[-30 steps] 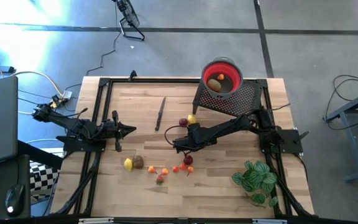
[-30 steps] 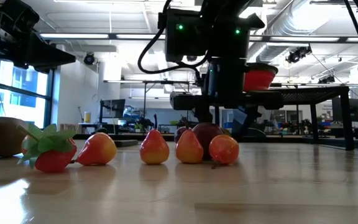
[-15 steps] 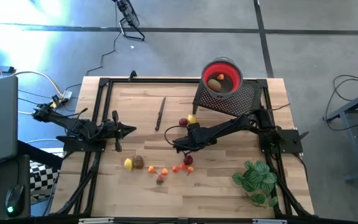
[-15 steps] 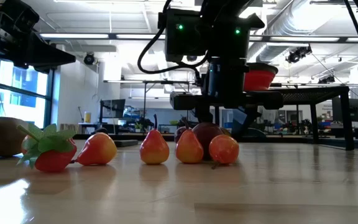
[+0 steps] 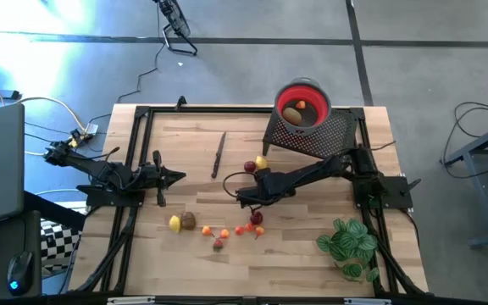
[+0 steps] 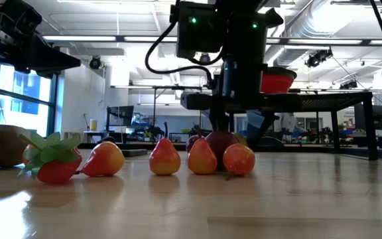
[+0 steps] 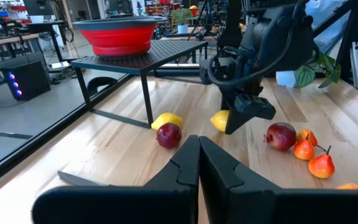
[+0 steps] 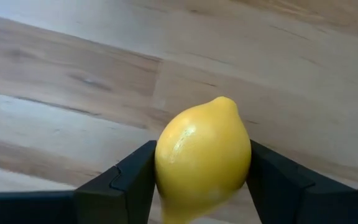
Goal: Pick & Place Fruit
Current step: Put the yellow lemon into the red strainer bowl on the shelf
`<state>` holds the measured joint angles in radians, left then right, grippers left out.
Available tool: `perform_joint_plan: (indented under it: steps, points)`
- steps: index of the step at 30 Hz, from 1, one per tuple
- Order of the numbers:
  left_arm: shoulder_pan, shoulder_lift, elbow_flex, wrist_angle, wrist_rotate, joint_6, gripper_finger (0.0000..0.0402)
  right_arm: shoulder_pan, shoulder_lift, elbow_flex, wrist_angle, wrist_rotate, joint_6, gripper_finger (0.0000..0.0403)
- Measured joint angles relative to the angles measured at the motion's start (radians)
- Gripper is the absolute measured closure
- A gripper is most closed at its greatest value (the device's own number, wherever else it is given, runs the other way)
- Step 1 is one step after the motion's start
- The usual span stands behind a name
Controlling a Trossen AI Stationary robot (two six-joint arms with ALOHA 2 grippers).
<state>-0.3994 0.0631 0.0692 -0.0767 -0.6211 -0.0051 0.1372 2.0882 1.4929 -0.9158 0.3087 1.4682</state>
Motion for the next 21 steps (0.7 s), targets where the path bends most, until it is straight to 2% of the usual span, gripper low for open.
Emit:
perform_joint_plan:
  steps: [9,21]
  points:
    - [0.000,0.000,0.000,0.001,0.000,0.000,0.0402,0.000,-0.075,0.000,0.022,0.037,-0.050,0.0196]
    - [0.000,0.000,0.000,0.003,0.000,0.000,0.0402,-0.007,-0.251,0.000,0.005,0.078,-0.175,0.0195]
